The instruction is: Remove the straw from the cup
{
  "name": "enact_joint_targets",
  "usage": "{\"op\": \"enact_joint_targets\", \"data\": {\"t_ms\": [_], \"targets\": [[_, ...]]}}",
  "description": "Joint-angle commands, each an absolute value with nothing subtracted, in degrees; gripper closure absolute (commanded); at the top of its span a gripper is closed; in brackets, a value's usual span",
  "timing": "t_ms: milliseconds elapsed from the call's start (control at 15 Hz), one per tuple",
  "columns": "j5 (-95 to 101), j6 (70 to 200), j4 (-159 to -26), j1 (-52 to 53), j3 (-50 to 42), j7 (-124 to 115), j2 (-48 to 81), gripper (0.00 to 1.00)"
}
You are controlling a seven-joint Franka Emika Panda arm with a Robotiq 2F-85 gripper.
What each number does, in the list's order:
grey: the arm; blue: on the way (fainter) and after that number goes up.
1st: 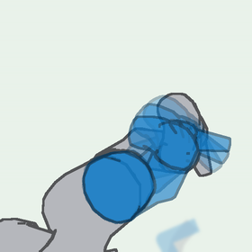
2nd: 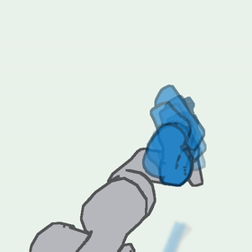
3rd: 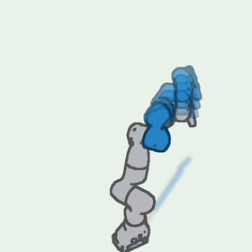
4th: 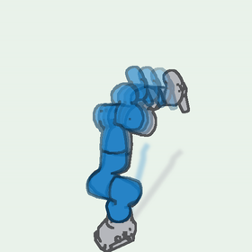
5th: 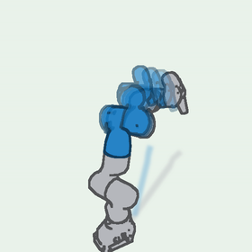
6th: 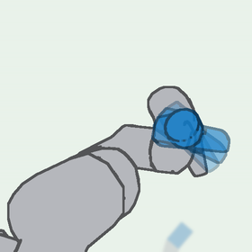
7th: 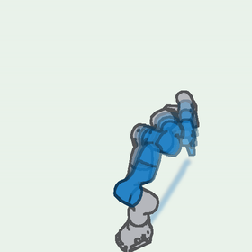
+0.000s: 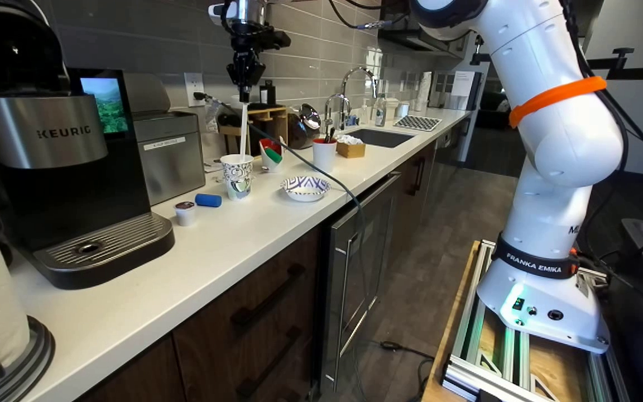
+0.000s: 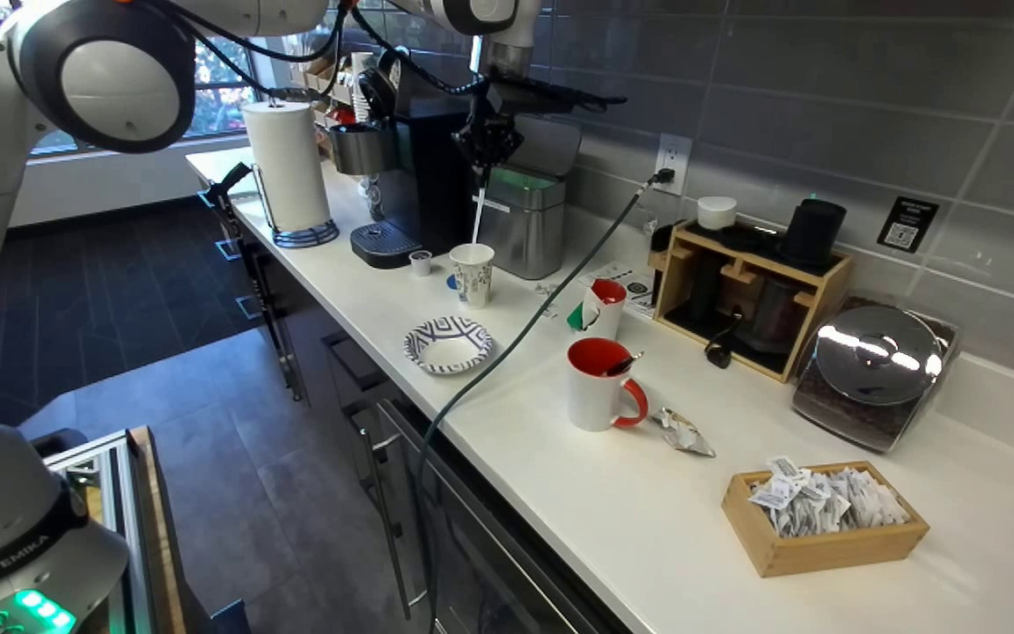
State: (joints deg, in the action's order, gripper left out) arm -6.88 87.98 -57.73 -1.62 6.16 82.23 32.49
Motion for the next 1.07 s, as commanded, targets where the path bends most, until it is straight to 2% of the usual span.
{"op": "enact_joint_targets", "data": {"t_ms": [0, 133, 400, 667, 733, 1000], "targets": [[-5.40, 84.20, -50.74, -0.74, 6.10, 82.91, 36.60, 0.74], [-5.65, 83.31, -49.00, -0.70, 6.13, 83.05, 37.66, 0.68], [-6.56, 80.44, -47.53, -1.41, 6.11, 82.69, 37.83, 0.37], [-6.68, 70.97, -50.01, -3.15, 3.94, 78.74, 35.42, 0.06], [-7.24, 69.07, -51.39, -3.92, 3.49, 77.97, 34.14, 0.01], [-7.57, 62.56, -55.80, -5.96, 1.49, 73.74, 30.83, 0.00]]}}
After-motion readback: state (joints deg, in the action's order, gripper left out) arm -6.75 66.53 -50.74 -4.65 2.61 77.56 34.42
